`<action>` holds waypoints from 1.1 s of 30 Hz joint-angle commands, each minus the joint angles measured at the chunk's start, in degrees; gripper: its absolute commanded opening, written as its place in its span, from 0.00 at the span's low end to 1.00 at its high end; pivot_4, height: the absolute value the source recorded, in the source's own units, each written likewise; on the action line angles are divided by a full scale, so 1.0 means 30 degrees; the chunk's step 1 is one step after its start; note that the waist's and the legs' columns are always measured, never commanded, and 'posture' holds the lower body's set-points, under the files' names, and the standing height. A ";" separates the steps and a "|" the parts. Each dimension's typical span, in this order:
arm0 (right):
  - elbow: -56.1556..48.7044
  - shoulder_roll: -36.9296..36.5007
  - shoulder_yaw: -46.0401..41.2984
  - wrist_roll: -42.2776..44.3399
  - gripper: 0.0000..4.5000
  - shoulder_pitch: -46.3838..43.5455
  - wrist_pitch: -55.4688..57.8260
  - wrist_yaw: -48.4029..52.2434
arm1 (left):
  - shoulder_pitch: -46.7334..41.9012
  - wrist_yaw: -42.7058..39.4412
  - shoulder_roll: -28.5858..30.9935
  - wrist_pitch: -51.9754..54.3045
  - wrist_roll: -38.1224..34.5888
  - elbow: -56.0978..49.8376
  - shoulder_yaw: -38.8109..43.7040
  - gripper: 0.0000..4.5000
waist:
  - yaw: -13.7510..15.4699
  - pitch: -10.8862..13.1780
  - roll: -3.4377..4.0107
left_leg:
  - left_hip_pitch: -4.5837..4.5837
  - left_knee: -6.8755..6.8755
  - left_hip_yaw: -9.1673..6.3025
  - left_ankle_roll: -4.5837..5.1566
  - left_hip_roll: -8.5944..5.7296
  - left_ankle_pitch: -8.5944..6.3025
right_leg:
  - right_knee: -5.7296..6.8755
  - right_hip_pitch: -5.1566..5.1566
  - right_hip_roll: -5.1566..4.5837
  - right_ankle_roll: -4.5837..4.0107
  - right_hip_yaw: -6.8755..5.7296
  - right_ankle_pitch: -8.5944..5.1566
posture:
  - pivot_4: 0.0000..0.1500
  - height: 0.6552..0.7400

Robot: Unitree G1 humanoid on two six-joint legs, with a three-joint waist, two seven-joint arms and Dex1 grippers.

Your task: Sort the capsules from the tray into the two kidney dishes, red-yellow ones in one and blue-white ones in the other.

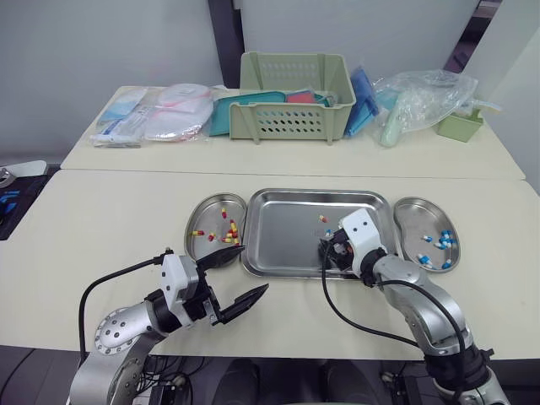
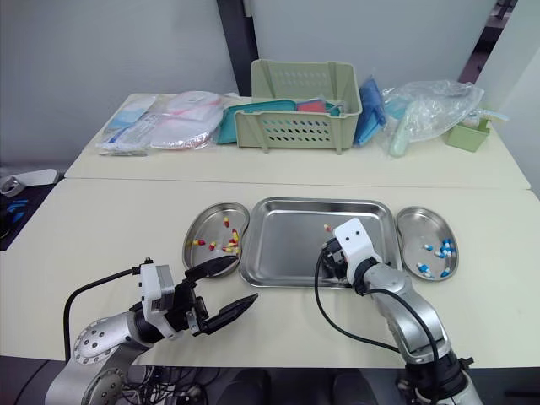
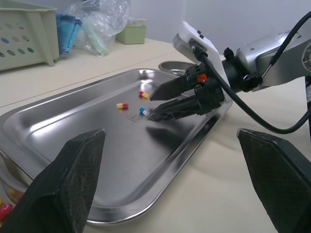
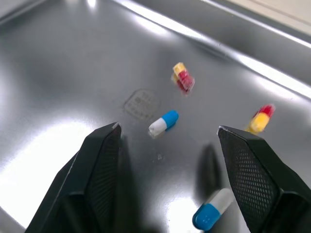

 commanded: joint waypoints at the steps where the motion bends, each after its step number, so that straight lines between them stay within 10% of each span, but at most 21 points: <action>1: 0.0309 0.0458 0.0108 -0.0421 0.74 -0.0598 -0.0207 -0.0285 | 0.0000 0.0049 0.0141 -0.0065 -0.0055 -0.0823 -0.0166 1.00 | -0.0017 -0.0001 0.0000 | 0.0002 0.0000 0.0001 0.0000 0.0000 0.0000 | 0.0001 0.0000 0.0000 0.0000 0.0001 0.0000 | 1.00 1.00; 8: 0.0623 0.0842 0.0120 -0.0429 0.62 -0.0448 0.0531 -0.0001 | 0.0048 0.0086 0.0175 -0.0109 -0.0022 -0.0826 -0.0184 1.00 | -0.0021 -0.0003 0.0002 | 0.0001 -0.0004 -0.0003 0.0001 0.0001 0.0000 | 0.0005 -0.0009 0.0002 0.0000 0.0002 0.0000 | 1.00 1.00; 19: 0.1045 0.1109 0.0274 -0.0573 0.00 -0.0506 0.0364 0.0335 | 0.0081 0.0097 0.0176 -0.0190 0.0116 -0.0624 -0.0344 1.00 | -0.0042 -0.0005 0.0004 | 0.0006 -0.0006 -0.0005 0.0001 0.0002 0.0000 | 0.0006 -0.0008 0.0005 0.0000 0.0001 0.0000 | 1.00 1.00; 33: -0.4366 -0.1973 -0.1505 0.1810 0.00 0.0430 0.0747 0.3995 | 0.0225 -0.2195 0.0619 -0.0715 -0.0509 -0.0228 -0.0407 1.00 | 0.0010 0.0005 0.0011 | -0.0029 -0.0007 -0.0005 0.0001 0.0000 0.0000 | -0.0009 -0.0023 0.0002 0.0000 -0.0003 0.0000 | 1.00 1.00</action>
